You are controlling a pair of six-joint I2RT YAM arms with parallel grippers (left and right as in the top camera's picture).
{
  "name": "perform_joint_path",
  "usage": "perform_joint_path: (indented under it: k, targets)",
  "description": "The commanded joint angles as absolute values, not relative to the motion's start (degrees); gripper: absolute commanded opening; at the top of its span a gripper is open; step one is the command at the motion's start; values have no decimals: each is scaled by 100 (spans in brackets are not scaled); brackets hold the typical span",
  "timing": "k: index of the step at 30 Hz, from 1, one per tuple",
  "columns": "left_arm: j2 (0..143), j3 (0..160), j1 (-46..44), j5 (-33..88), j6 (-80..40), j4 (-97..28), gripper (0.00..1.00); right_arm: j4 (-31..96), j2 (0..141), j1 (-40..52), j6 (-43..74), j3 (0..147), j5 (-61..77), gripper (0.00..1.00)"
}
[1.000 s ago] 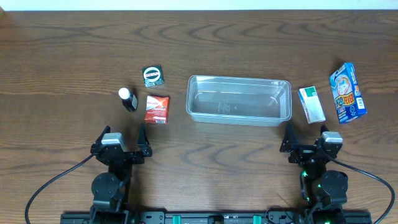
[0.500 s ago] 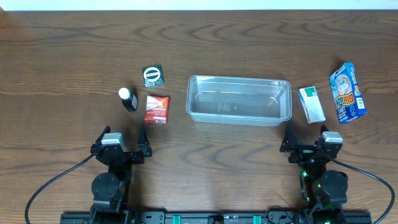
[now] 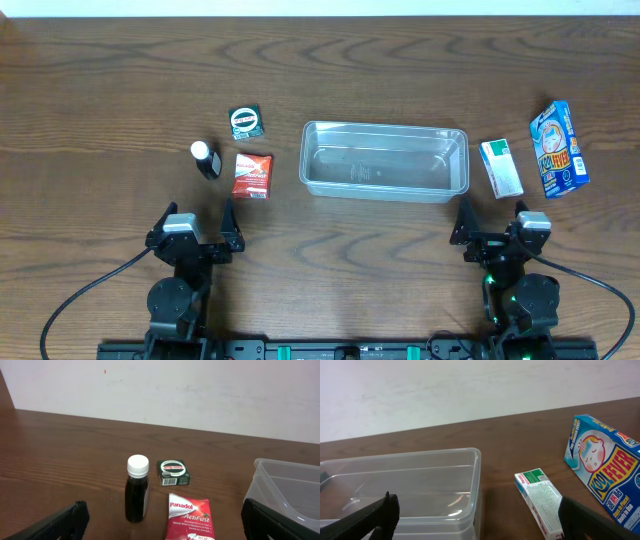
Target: Pack container
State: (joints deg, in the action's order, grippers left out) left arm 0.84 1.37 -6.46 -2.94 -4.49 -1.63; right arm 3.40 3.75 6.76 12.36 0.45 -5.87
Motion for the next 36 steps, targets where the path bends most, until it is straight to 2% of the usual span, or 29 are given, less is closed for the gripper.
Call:
perform_joint_path:
  k: [1,9,15,20,27,31,36]
  targets:
    - [23,23,-617,-316,-482,-386,98,357,381,676,1151,32,-620,99]
    - [23,23,-617,-316,-482,-386,98,346,381,676,1109,32,-709,99]
    - [23,23,-617,-316,-482,-386,98,-242,381,676,825,69,-775,99]
    - [23,23,-617,-316,-482,-386,98,-152,576,628,652,644,-1118,99]
    - [23,23,-617,-316,-482,-386,98,14,2241,36,508,2187,-1544,99]
    - [23,23,-617,-316,-482,-386,98,537,3638,-631,506,3347,-808,99]
    - [23,23,-617,-316,-482,-386,98,2053,5513,-1682,392,5262,475,99]
